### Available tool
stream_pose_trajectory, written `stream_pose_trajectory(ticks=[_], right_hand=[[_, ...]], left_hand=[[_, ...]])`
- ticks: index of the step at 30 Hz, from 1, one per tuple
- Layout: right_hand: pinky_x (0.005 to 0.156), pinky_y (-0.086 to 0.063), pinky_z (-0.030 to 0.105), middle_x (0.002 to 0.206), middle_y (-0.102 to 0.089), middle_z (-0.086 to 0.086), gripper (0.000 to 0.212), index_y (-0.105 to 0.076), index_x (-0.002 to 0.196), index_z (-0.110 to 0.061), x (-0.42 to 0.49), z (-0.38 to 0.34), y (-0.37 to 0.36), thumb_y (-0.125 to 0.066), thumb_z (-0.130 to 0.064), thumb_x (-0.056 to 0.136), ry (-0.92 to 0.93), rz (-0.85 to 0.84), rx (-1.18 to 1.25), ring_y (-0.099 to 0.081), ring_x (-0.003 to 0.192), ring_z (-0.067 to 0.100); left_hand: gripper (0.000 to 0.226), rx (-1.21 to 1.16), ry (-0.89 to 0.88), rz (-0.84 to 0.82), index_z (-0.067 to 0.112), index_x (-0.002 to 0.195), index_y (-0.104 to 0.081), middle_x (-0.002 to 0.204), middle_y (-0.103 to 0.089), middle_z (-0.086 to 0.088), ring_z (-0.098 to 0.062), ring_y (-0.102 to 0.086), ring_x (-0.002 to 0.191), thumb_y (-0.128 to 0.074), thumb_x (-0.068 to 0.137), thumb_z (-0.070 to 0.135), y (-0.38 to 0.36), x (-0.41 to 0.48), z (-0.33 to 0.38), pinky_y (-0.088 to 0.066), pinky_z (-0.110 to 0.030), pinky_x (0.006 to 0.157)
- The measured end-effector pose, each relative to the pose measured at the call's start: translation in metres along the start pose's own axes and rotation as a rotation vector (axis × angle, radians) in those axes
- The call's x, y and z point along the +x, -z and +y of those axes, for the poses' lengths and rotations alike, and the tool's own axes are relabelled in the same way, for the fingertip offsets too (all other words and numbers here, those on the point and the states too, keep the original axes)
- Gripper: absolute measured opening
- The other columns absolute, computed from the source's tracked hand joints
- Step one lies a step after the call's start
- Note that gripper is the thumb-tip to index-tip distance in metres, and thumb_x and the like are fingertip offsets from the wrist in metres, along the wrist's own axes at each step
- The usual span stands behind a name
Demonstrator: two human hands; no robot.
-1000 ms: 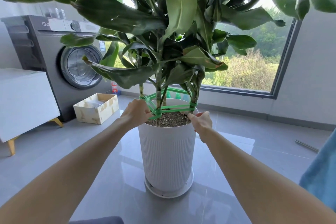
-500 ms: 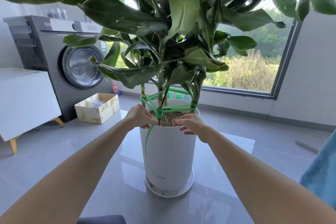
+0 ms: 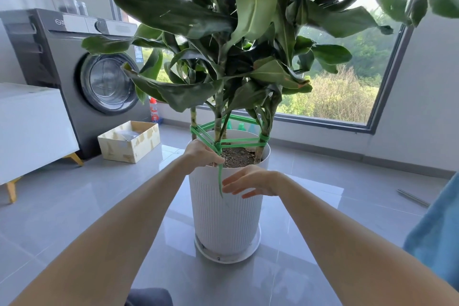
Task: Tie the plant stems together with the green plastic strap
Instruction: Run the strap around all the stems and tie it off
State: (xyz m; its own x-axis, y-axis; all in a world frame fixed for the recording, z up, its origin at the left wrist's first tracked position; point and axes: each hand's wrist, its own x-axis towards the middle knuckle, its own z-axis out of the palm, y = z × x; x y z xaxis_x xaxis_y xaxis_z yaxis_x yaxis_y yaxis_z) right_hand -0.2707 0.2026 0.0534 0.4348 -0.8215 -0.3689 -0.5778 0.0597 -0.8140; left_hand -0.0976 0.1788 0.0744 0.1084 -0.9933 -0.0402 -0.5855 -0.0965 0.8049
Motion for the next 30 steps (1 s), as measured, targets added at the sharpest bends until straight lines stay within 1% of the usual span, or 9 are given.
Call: stream_pose_trajectory(ticks=[3,8,12,15,18,21,23,26,30], right_hand=[[0.097,-0.048,0.032,0.119,-0.066,0.0,0.047,-0.064,0.121,-0.016,0.001,0.004,0.0,-0.077,-0.026,0.078,0.021,0.089,0.0,-0.061,0.107,0.016],[0.094,-0.049,0.032,0.112,-0.069,-0.002,0.041,-0.066,0.119,-0.016,0.003,0.002,-0.006,-0.075,-0.028,0.08,0.001,0.033,0.012,-0.065,0.095,0.013],[0.085,-0.051,0.031,0.105,-0.066,0.002,0.041,-0.062,0.112,-0.009,0.015,0.003,-0.014,-0.075,-0.031,0.08,-0.007,0.224,0.012,-0.063,0.091,0.015],[0.077,-0.049,0.026,0.102,-0.064,0.003,0.04,-0.059,0.113,-0.009,0.019,0.002,-0.017,-0.075,-0.026,0.081,0.013,0.258,0.076,-0.061,0.088,0.015],[0.077,-0.05,0.025,0.09,-0.068,0.003,0.029,-0.064,0.111,-0.002,0.022,0.002,-0.021,-0.069,-0.018,0.086,0.039,0.25,0.106,-0.06,0.077,0.012],[0.061,-0.051,0.018,0.074,-0.064,0.003,0.024,-0.063,0.111,0.005,0.022,0.001,-0.024,-0.052,-0.01,0.096,0.034,0.232,0.165,-0.061,0.055,0.005],[0.046,-0.047,0.016,0.067,-0.056,0.002,0.027,-0.065,0.109,0.004,0.018,0.0,-0.021,-0.044,-0.009,0.1,0.04,0.257,0.124,-0.052,0.044,0.006],[0.041,-0.029,0.016,0.063,-0.048,-0.001,0.029,-0.069,0.105,-0.001,0.009,0.0,-0.014,-0.043,-0.013,0.1,0.091,0.302,-0.034,-0.035,0.048,0.009],[0.042,-0.027,0.017,0.06,-0.047,-0.002,0.026,-0.072,0.099,-0.006,-0.002,-0.003,-0.004,-0.048,-0.017,0.099,0.121,0.285,-0.057,-0.032,0.046,0.009]], left_hand=[[0.032,-0.02,0.019,0.005,0.005,0.091,-0.075,0.096,-0.069,-0.008,-0.011,-0.056,0.077,-0.083,0.067,0.024,-0.003,0.003,-0.001,-0.041,-0.017,0.055],[0.033,-0.031,0.031,0.018,0.008,0.088,-0.076,0.096,-0.069,-0.009,-0.012,-0.058,0.078,-0.086,0.063,0.028,-0.005,0.009,-0.002,-0.047,-0.021,0.067],[0.035,-0.03,0.037,0.027,0.011,0.086,-0.077,0.101,-0.067,-0.009,-0.016,-0.061,0.093,-0.087,0.061,0.031,-0.008,0.013,-0.004,-0.052,-0.024,0.077],[0.034,-0.038,0.037,0.02,0.01,0.087,-0.076,0.101,-0.067,-0.009,-0.017,-0.061,0.092,-0.087,0.061,0.029,-0.008,0.014,-0.005,-0.052,-0.024,0.076],[0.034,-0.045,0.038,0.018,0.008,0.087,-0.076,0.099,-0.068,-0.01,-0.016,-0.06,0.089,-0.087,0.062,0.028,-0.008,0.014,-0.005,-0.052,-0.024,0.075],[0.033,-0.024,0.035,0.012,0.009,0.087,-0.076,0.098,-0.068,-0.009,-0.016,-0.06,0.088,-0.086,0.062,0.029,-0.007,0.015,-0.005,-0.052,-0.024,0.074],[0.031,0.002,0.013,-0.001,0.01,0.087,-0.076,0.096,-0.069,-0.008,-0.014,-0.058,0.085,-0.085,0.063,0.029,-0.006,0.015,-0.005,-0.048,-0.023,0.07],[0.026,0.059,-0.052,-0.014,0.013,0.079,-0.077,0.087,-0.071,-0.004,-0.012,-0.057,0.084,-0.083,0.066,0.035,-0.005,0.015,-0.003,-0.045,-0.022,0.066],[0.039,0.096,-0.07,-0.086,0.008,0.063,-0.069,0.066,-0.055,-0.003,-0.011,-0.045,0.066,-0.075,0.072,0.046,0.0,0.008,-0.004,-0.038,-0.019,0.057]])
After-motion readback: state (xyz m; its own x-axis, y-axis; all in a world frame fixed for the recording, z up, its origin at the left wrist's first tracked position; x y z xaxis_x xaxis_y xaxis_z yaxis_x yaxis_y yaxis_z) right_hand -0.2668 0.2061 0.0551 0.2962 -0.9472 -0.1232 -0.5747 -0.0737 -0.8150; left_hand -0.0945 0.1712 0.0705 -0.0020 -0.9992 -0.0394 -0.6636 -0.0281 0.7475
